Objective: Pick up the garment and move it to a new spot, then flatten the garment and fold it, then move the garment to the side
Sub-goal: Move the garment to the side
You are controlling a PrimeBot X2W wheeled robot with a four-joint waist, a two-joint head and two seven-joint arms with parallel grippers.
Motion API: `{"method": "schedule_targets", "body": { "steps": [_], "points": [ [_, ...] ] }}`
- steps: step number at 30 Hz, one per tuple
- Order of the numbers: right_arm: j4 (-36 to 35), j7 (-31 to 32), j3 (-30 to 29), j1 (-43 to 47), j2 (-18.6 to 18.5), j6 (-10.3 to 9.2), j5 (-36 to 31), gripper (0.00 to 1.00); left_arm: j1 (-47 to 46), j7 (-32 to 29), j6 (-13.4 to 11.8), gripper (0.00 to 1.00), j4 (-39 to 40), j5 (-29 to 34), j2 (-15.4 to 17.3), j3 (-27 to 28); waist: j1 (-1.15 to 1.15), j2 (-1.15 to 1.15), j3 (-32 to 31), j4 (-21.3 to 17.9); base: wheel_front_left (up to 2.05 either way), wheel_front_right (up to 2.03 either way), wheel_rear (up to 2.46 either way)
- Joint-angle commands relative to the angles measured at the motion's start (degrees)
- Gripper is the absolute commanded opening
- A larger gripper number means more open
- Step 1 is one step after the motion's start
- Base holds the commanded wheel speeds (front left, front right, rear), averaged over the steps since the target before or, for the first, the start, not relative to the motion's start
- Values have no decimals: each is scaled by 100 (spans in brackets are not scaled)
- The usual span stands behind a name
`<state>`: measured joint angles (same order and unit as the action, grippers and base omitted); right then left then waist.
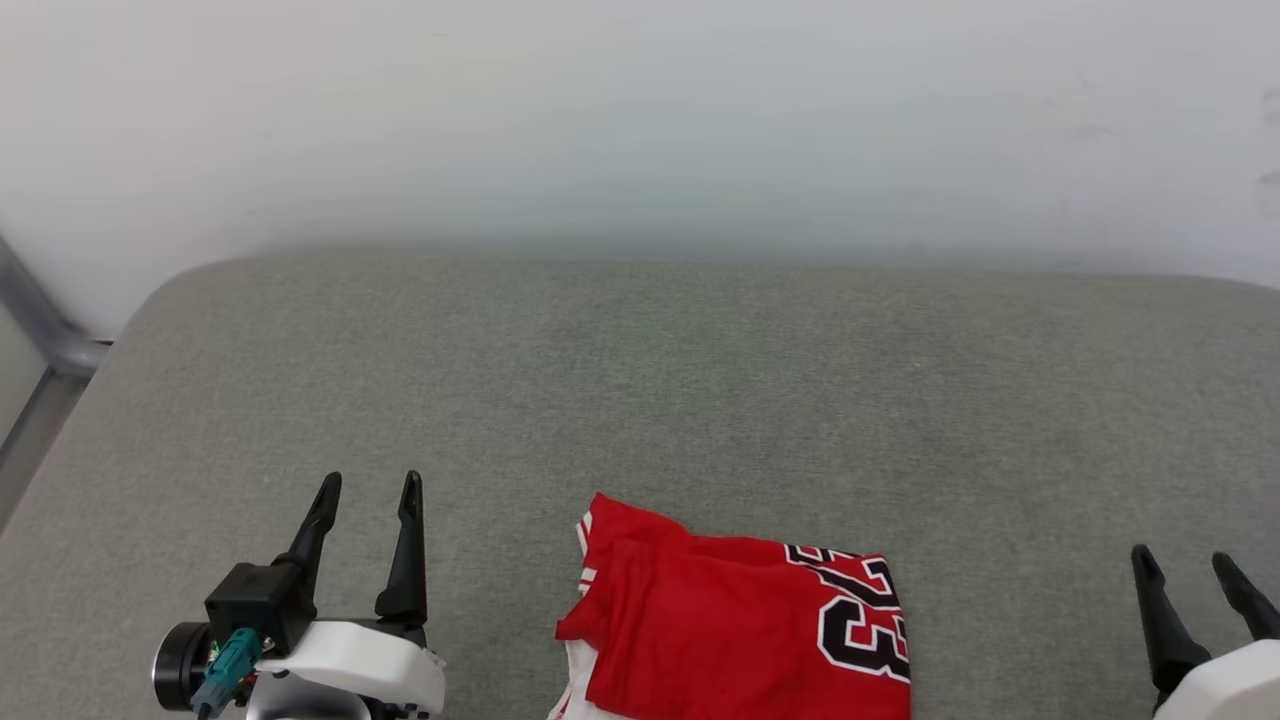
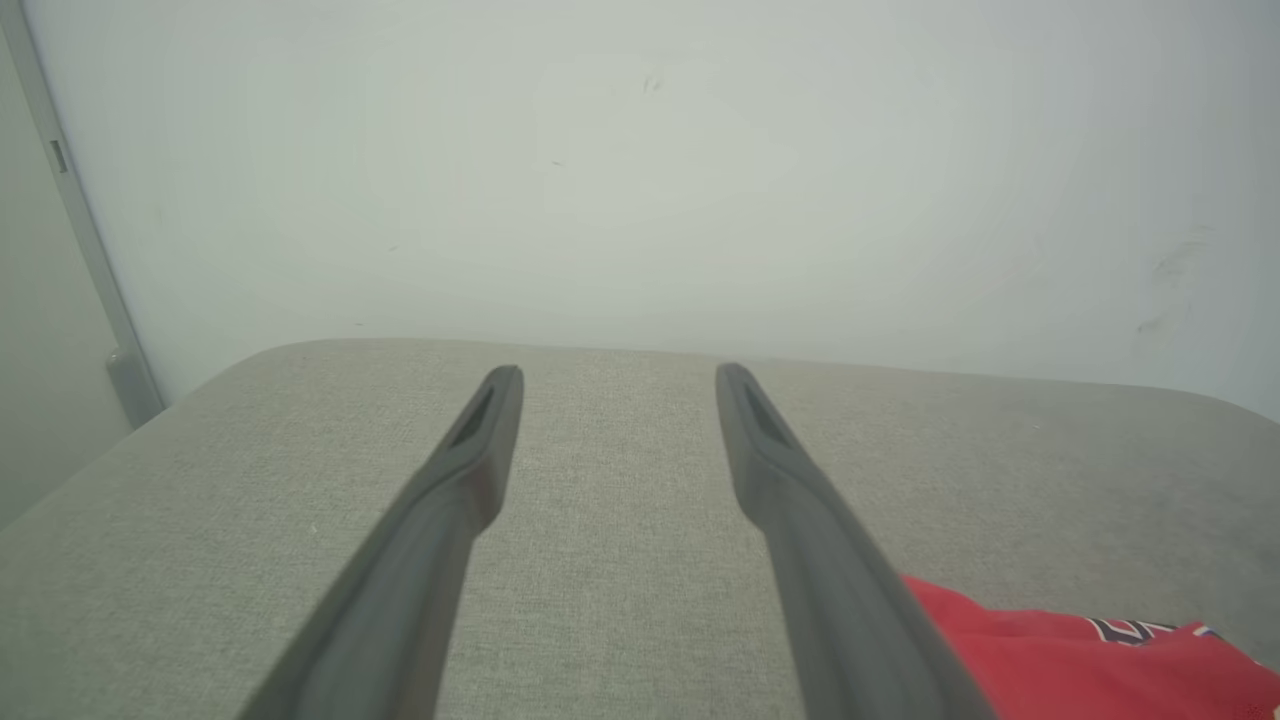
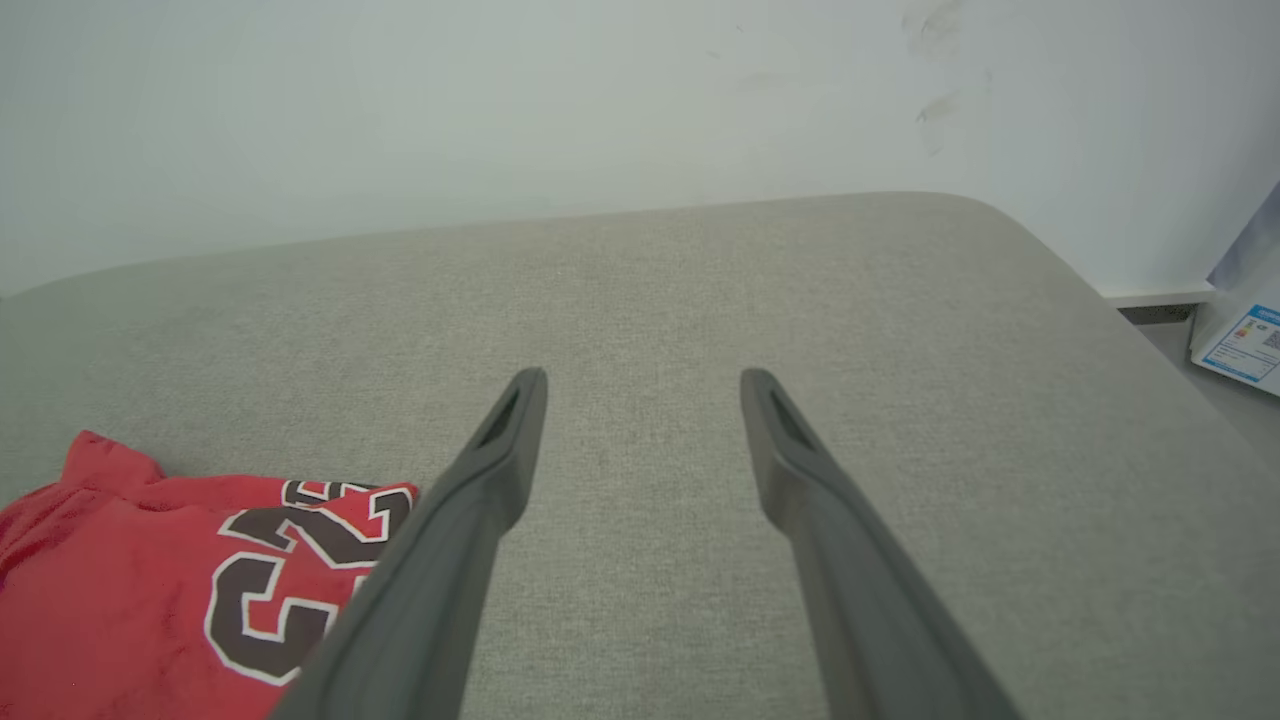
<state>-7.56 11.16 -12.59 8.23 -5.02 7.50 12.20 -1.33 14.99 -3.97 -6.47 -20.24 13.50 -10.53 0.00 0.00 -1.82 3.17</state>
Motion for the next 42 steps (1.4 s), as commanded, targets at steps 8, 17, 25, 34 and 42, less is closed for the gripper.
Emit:
{"method": "schedule_targets", "body": {
  "steps": [8,17,25,34,42],
  "points": [
    [402,1664,-123,34,-245,-2,951,100,-216,26,209,100,82,212,-322,157,0,0,413,490,0,0,0],
    [702,2607,624,-332,-169,-2,1931,100,-494,26,459,100,23,352,-622,481,0,0,876,854,0,0,0],
    [1523,3163,1121,-585,-28,-7,2612,100,-752,26,739,100,-23,610,-853,707,0,0,1276,1102,0,0,0],
    [1351,3069,1257,-767,-237,-5,2743,0,-671,26,847,100,-161,815,-954,856,0,0,1086,1015,0,0,0],
    [1033,2928,1345,-769,-719,-3,2137,0,-403,26,897,100,-89,1014,-919,966,0,0,607,519,0,0,0]
  ]
}}
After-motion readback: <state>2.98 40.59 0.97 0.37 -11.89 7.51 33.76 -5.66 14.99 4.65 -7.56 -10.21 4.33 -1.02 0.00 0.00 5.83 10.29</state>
